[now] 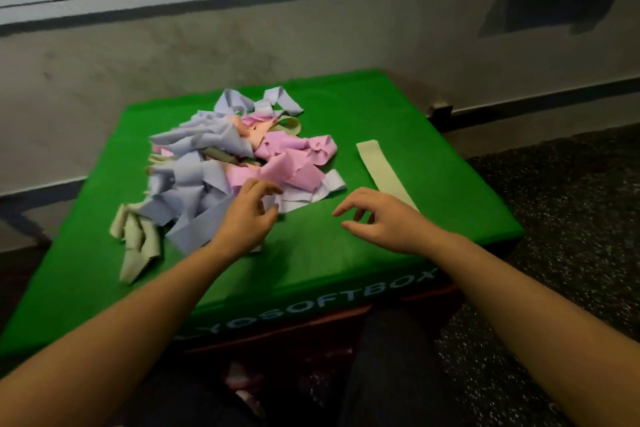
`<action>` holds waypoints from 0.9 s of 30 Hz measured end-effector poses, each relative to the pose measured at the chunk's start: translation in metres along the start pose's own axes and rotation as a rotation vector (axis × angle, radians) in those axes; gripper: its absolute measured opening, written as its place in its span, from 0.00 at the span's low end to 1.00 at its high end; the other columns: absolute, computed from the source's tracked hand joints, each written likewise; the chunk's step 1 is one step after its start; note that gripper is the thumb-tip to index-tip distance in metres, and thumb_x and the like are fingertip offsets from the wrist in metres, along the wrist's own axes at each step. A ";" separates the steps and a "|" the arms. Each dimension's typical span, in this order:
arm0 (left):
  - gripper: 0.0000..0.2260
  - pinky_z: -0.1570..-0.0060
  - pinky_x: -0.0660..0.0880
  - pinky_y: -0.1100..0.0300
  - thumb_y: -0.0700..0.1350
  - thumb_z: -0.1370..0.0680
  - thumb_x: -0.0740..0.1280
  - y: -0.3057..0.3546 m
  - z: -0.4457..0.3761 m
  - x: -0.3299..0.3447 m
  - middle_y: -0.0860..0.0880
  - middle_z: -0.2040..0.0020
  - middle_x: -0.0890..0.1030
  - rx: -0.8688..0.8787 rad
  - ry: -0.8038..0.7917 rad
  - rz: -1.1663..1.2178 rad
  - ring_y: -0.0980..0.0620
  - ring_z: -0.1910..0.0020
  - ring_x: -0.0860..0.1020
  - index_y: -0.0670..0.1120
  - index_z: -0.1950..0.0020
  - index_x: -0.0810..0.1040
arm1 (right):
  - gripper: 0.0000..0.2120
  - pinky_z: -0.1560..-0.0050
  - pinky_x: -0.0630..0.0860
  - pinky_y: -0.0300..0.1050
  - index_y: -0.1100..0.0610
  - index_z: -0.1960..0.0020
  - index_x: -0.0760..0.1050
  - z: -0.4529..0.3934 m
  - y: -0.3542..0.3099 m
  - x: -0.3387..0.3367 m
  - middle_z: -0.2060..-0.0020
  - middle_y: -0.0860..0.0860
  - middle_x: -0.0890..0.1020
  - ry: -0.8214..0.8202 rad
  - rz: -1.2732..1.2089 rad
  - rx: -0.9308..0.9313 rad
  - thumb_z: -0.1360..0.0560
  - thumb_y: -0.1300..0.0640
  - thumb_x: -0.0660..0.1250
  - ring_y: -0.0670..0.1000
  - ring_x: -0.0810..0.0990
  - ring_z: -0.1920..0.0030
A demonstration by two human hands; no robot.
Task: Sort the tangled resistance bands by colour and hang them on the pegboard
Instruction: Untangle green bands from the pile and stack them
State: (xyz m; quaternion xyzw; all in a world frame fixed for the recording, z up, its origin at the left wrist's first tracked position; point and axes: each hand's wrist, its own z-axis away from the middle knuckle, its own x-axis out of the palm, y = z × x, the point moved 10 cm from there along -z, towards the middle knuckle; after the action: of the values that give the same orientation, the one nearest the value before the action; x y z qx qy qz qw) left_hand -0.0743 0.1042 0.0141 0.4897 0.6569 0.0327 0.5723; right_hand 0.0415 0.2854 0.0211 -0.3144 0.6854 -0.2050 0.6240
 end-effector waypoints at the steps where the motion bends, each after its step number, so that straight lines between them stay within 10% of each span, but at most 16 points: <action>1: 0.10 0.58 0.70 0.58 0.40 0.27 0.67 -0.010 0.010 -0.012 0.51 0.52 0.72 -0.004 0.020 -0.003 0.54 0.66 0.73 0.45 0.46 0.78 | 0.10 0.56 0.68 0.27 0.50 0.43 0.81 -0.006 -0.009 0.007 0.48 0.44 0.78 -0.015 0.003 -0.005 0.24 0.55 0.71 0.43 0.79 0.53; 15: 0.16 0.47 0.74 0.49 0.45 0.28 0.66 -0.183 0.136 -0.147 0.42 0.45 0.76 -0.276 0.194 -0.240 0.41 0.48 0.77 0.44 0.42 0.77 | 0.16 0.51 0.76 0.38 0.48 0.35 0.75 -0.097 -0.132 0.152 0.44 0.44 0.79 -0.186 -0.035 -0.117 0.23 0.56 0.68 0.46 0.79 0.54; 27: 0.12 0.49 0.75 0.53 0.46 0.24 0.60 -0.232 0.165 -0.169 0.49 0.48 0.79 -0.429 0.432 0.173 0.49 0.54 0.79 0.50 0.42 0.74 | 0.28 0.36 0.74 0.53 0.51 0.32 0.73 -0.184 -0.183 0.274 0.36 0.52 0.78 -0.129 0.008 -0.006 0.28 0.43 0.72 0.53 0.76 0.38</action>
State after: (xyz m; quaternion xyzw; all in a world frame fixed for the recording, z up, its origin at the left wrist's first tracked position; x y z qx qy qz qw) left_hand -0.1080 -0.2167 -0.0607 0.3935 0.6973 0.3223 0.5051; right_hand -0.1136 -0.0546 -0.0290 -0.3260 0.6457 -0.1797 0.6667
